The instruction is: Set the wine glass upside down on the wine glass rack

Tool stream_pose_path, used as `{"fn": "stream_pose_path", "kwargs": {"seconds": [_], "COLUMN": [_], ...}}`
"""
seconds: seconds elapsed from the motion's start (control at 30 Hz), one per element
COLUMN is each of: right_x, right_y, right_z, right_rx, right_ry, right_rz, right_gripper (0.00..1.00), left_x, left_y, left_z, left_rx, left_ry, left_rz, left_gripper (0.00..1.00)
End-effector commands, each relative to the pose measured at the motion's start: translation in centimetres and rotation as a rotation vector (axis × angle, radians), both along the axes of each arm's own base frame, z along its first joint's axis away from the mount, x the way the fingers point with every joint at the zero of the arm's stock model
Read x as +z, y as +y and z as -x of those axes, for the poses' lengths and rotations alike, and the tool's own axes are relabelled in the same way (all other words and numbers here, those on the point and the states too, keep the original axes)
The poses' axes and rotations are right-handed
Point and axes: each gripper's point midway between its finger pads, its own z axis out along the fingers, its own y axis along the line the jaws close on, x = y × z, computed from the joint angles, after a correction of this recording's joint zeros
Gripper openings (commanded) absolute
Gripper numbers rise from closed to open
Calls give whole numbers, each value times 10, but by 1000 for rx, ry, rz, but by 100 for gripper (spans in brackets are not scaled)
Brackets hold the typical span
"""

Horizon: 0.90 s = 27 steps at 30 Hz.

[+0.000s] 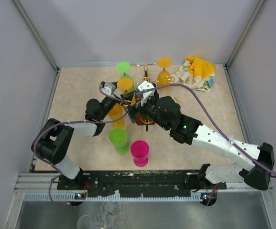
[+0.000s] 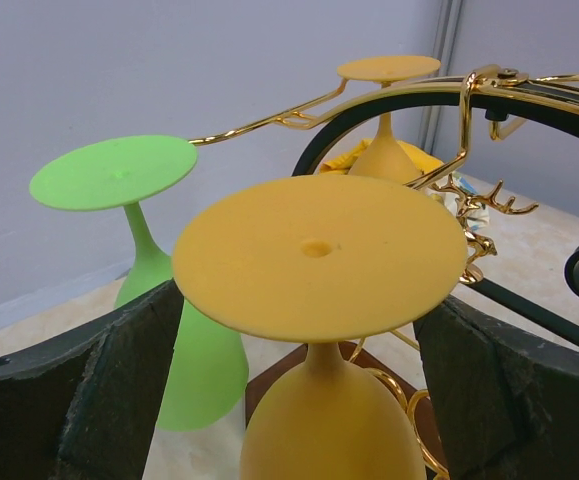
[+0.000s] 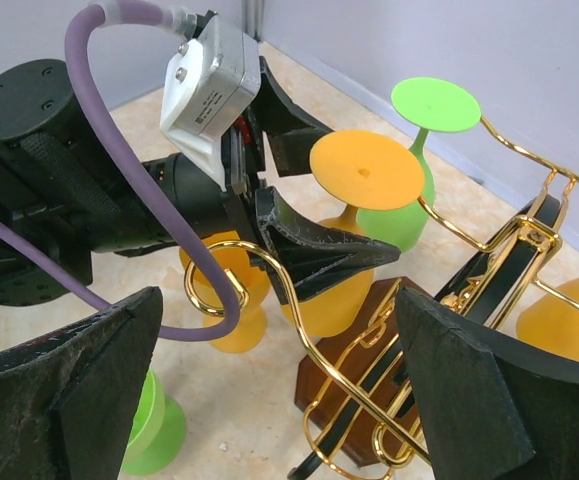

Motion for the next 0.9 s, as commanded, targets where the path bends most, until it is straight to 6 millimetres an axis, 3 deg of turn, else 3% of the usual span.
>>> {"fn": "stream_pose_path", "kwargs": {"seconds": [0.0,0.57,0.87], "right_x": [28,25,24], "right_y": [4,-3,-7], "right_z": [0,-2,-3], "right_rx": [-6,-37,-54], "right_ry": [-54,-51,-51], "right_rz": [-60,-42,-34], "right_gripper": [99,99,99], "left_x": [16,15,8], "left_y": [0,17,45], "left_z": [12,19,15], "left_rx": [-20,37,101], "left_ry": [-44,-43,-21], "left_rz": [13,-10,11], "left_gripper": [100,100,100]}}
